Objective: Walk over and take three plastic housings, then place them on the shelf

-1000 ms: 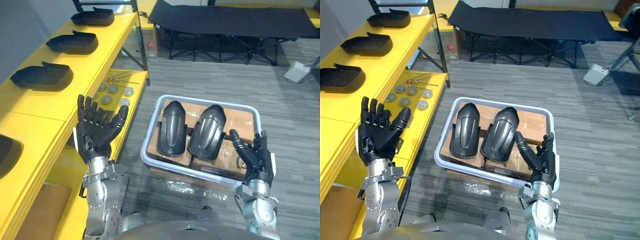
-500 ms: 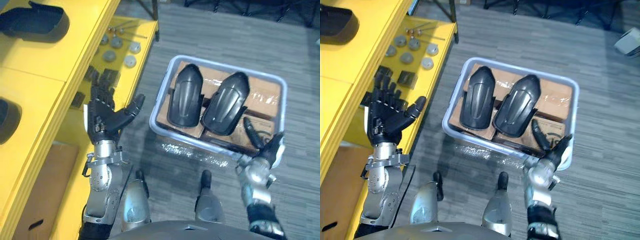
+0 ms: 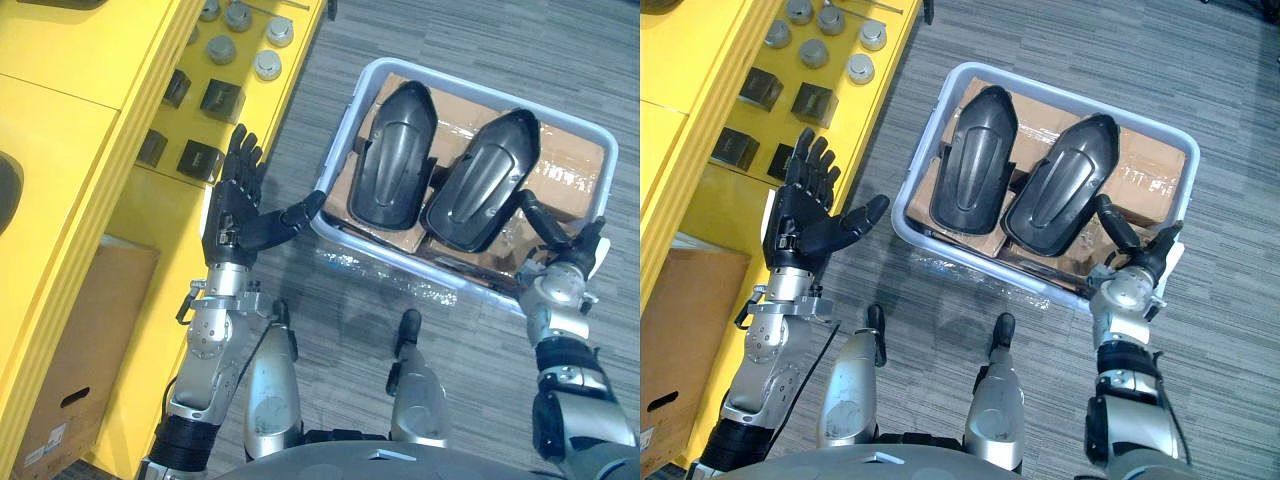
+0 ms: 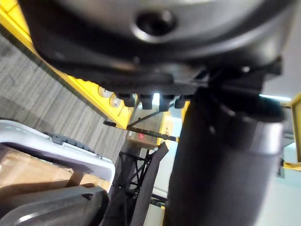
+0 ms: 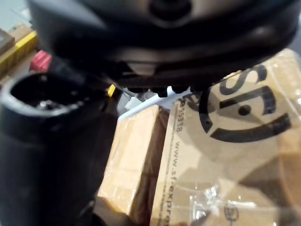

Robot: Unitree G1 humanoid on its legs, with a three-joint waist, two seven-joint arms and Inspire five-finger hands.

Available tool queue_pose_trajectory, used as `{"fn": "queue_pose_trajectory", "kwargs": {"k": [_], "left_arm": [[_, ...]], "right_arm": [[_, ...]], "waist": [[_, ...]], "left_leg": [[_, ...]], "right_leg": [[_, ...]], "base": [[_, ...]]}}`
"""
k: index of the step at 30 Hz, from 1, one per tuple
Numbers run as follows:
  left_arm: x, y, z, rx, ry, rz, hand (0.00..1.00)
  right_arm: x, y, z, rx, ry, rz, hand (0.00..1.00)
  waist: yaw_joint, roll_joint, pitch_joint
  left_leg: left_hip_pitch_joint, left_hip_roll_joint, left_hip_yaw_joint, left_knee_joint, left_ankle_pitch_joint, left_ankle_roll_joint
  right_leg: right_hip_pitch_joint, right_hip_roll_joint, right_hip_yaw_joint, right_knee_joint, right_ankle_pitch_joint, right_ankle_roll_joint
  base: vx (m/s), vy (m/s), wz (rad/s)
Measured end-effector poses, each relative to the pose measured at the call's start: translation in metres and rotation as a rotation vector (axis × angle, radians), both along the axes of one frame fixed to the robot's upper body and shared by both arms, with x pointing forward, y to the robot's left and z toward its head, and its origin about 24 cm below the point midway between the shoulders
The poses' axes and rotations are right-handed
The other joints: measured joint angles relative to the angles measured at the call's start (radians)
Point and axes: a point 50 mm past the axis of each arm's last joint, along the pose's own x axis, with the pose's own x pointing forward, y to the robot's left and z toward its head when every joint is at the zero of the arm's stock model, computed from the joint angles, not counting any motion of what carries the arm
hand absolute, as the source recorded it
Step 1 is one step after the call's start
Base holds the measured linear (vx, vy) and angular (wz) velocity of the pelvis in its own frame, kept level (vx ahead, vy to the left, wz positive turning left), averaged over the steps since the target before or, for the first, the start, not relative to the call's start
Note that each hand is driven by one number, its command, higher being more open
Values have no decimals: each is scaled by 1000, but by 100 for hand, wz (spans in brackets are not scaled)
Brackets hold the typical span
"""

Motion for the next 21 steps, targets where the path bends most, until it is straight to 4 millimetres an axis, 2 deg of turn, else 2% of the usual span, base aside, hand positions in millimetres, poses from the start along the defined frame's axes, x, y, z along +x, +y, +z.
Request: {"fn": "queue_pose_trajectory", "kwargs": {"k": [6,7,9,10,16,21], "left_arm": [[6,0,-5,16,23,-3,100],[7,-1,-7,22,36,-4,100],[7,-2,-10,21,50,-2,100],[7,-4,-10,21,50,-11,100],[8,-3,-11,13,59,4,100],[8,-5,-11,-4,63,-1,100]], "right_arm": [[11,-14,17,-54,45,14,100],[16,-15,22,-62,60,20,0],[21,-15,27,-74,79,21,0],[22,-22,35,-117,112,14,0],[17,-49,60,-235,250,-1,0],[15,-54,65,-393,400,27,0]], "waist": [[7,20,13],[9,22,14],[9,25,16],[9,34,20],[12,39,22],[12,41,21]], "left_leg": [[-23,-2,-18,16,3,5],[-24,-2,-20,18,4,6],[-27,-2,-21,20,4,6],[-40,-3,-26,26,4,7],[-58,-3,-28,29,15,10],[-55,-3,-29,26,22,10]], "right_leg": [[-14,0,-13,22,0,0],[-15,0,-15,25,0,0],[-16,0,-16,25,0,0],[-23,0,-20,25,0,0],[-40,0,-20,29,3,0],[-40,0,-22,34,3,0]], "base": [[-33,28,6],[-47,25,3],[-50,21,2],[-74,28,2],[-27,11,0],[0,0,0]]}}
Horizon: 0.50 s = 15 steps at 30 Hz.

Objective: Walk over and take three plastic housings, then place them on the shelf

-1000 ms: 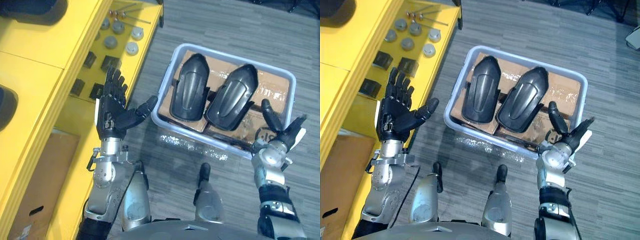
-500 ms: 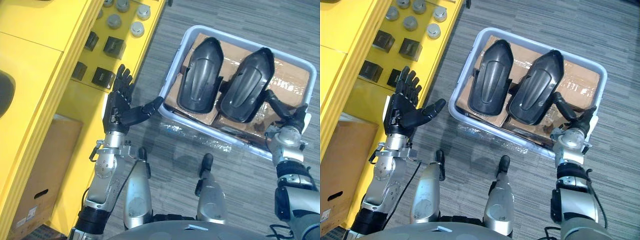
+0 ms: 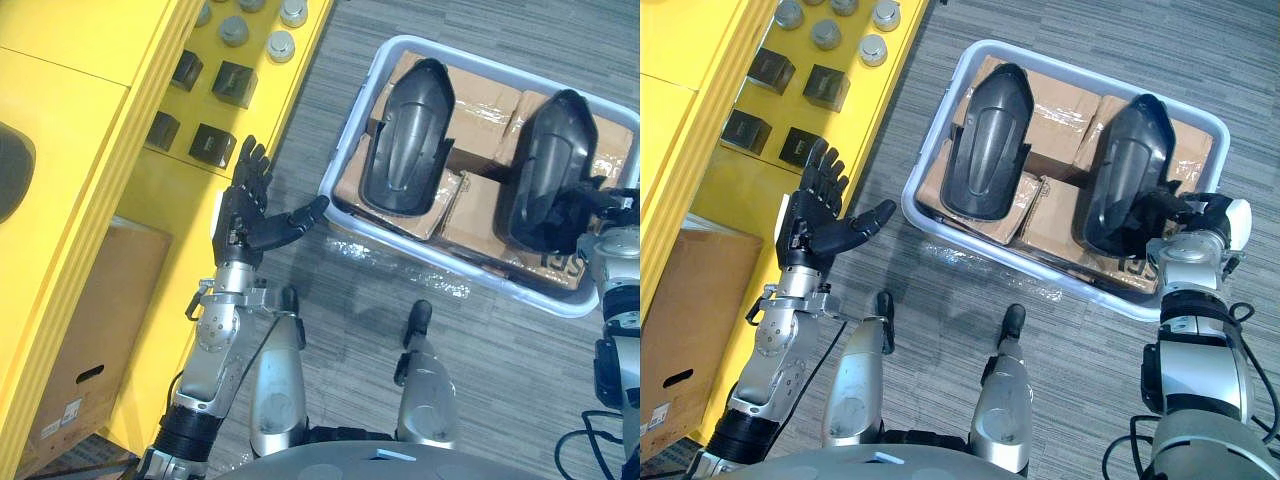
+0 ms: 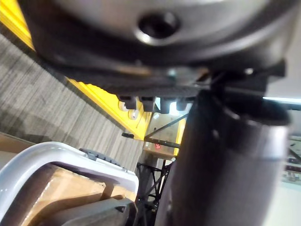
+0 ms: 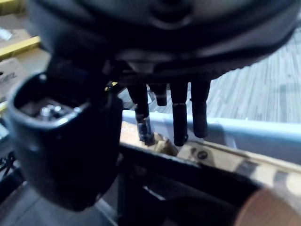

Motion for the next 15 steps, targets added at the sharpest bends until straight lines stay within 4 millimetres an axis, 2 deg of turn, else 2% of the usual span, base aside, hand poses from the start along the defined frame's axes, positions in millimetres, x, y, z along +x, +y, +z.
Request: {"fn": "queue_pose_trajectory", "kwargs": {"k": [3,7,10,15], "left_arm": [[-1,-5,-2,-11,12,-19,100],[-2,-6,-6,-10,44,-16,100],[-3,-5,-6,-13,41,-11,100],[-5,-5,-6,-14,44,-9,100]], "right_arm": [[5,4,3,-84,94,38,0],[11,9,14,-96,74,83,0],[13,13,15,-92,75,116,0],[18,40,4,-129,46,218,0]], "waist": [[-1,6,-1],[-6,18,-2],[-6,18,-2],[-7,18,-2]], "left_leg": [[3,0,0,-6,6,0],[24,0,2,-34,22,-3],[41,2,7,-53,29,-7],[70,4,16,-86,43,-11]], "right_leg": [[1,0,-1,1,0,0],[7,2,-1,1,1,-2],[13,3,2,1,0,-3],[23,4,5,1,-2,-9]], "base": [[0,0,0],[0,0,0],[0,0,-2],[0,0,0]]}}
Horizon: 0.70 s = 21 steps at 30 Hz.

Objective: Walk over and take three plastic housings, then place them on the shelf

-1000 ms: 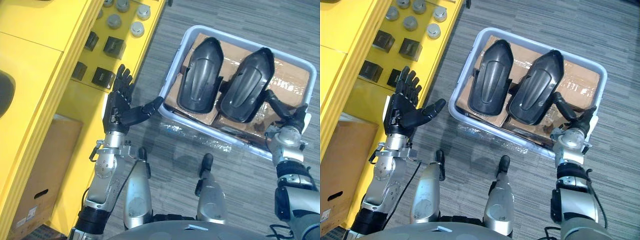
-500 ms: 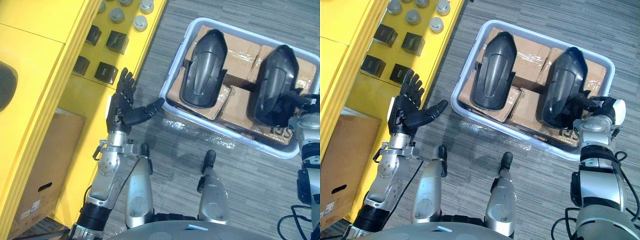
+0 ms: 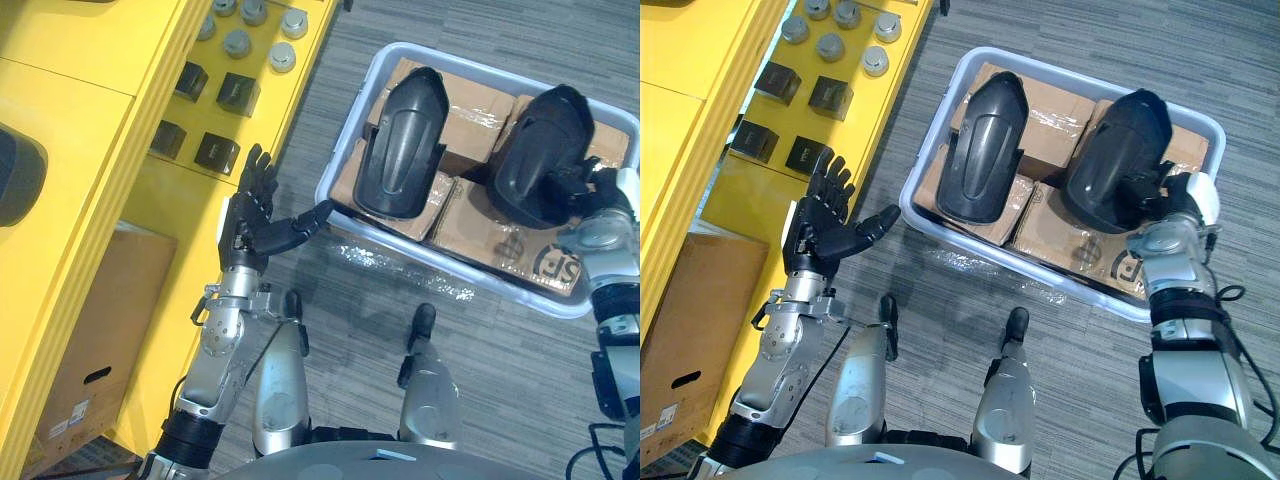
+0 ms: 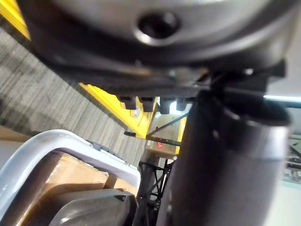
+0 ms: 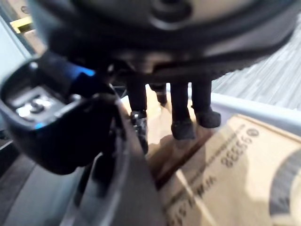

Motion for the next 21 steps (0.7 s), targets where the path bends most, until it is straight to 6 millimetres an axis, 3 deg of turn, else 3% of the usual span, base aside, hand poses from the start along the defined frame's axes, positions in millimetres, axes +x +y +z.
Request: {"fn": "queue_pose_trajectory", "kwargs": {"k": [9,15,21], "left_arm": [[-11,3,8,-10,-39,-4,100],[-11,4,20,27,-105,-13,100],[0,-5,28,104,-105,-130,100]], "right_arm": [[-6,43,-19,-155,-85,114,0],[-10,58,-1,-326,-204,159,0],[-13,62,-1,-431,-219,198,0]], "waist": [[3,-10,0],[1,-47,-21],[-3,-94,-85]], "left_leg": [[84,2,5,-100,44,-13],[145,3,28,-189,82,-22],[196,4,49,-243,101,-27]], "right_leg": [[37,6,-10,5,-9,-14],[43,6,-8,12,-16,-23],[58,9,2,8,-17,-25]], "base": [[4,-2,1],[-1,-12,-4],[7,-14,-7]]}}
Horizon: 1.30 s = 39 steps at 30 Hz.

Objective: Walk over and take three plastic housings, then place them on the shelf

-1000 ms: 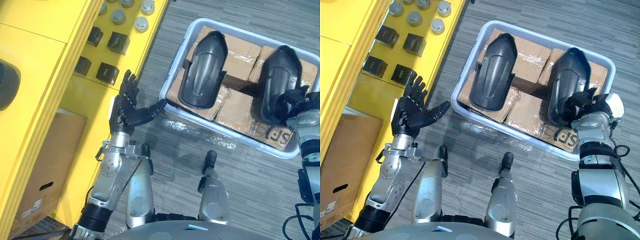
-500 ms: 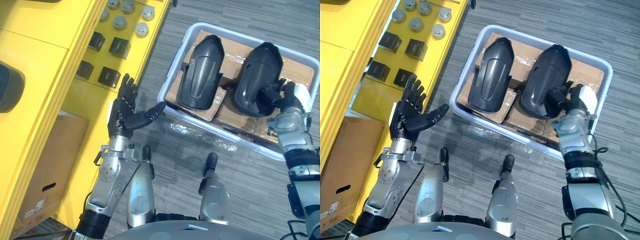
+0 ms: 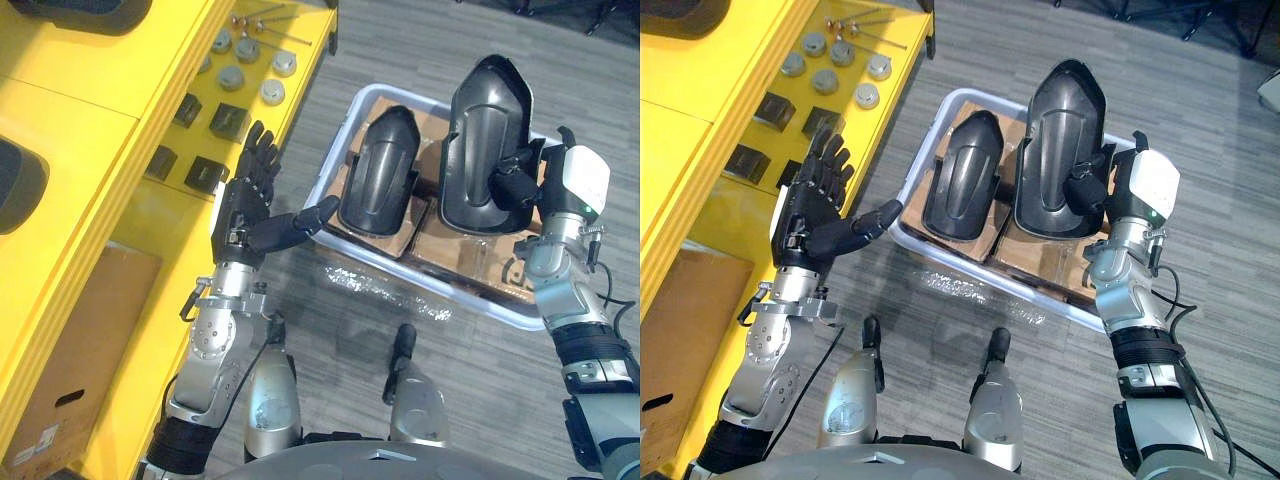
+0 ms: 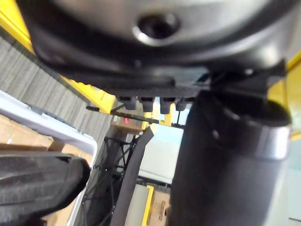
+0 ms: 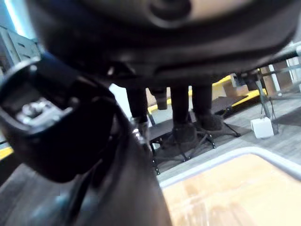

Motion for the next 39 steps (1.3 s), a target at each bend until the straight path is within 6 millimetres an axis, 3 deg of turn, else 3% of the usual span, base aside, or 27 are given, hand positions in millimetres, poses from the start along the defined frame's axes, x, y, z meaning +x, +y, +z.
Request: {"fn": "queue_pose_trajectory", "kwargs": {"k": [4,7,12,14,19,23,27,32,33,39], "left_arm": [[13,-10,-9,54,130,-149,100],[33,-18,-31,-37,357,-287,100],[51,-27,-49,-146,546,-359,100],[57,-31,-50,-186,574,-382,100],[65,-53,-37,-323,583,-484,100],[66,-65,-40,-442,622,-533,100],[61,-80,-46,-478,660,-577,100],[61,-82,-48,-485,671,-538,100],[61,-82,-49,-482,678,-526,0],[58,-85,-59,-454,721,-482,0]], "right_arm": [[1,10,-2,-76,1,62,0],[3,24,-1,-134,-9,151,0],[5,41,1,-186,-27,257,0],[7,49,1,-197,-31,303,0],[7,62,-5,-213,-17,382,0],[7,82,-13,-214,-17,455,0],[7,98,-19,-169,-28,507,0],[6,109,-24,-132,-26,528,0],[5,112,-27,-118,-23,533,0],[-4,116,-44,-78,-3,535,0]], "waist": [[-18,-18,-59],[-32,-30,-92],[-65,-55,-111],[-80,-63,-120],[-81,-66,-146],[-84,-72,-171],[-85,-74,-180],[-85,-73,-189],[-85,-75,-199],[-77,-85,-222]], "left_leg": [[15,1,12,-13,3,-2],[56,1,45,-47,11,-4],[81,4,67,-74,21,-7],[88,4,80,-74,21,-7],[104,4,91,-84,21,-7],[121,3,98,-94,22,-7],[128,2,100,-106,27,-8],[157,1,107,-137,39,-9],[158,0,107,-142,42,-9],[184,-1,112,-160,49,-10]], "right_leg": [[9,2,6,-17,1,0],[14,3,29,-21,1,0],[15,8,45,-32,5,0],[14,8,56,-33,7,0],[17,8,62,-33,12,-1],[33,8,64,-46,13,-1],[37,8,64,-51,15,0],[49,10,65,-55,15,0],[49,11,64,-59,15,0],[72,11,62,-72,17,1]], "base": [[21,-8,-8],[10,-4,-20],[8,-11,-14],[15,0,-13],[6,-1,-5],[-7,-3,-4],[-3,-3,-1],[0,0,0],[0,0,0],[0,0,0]]}}
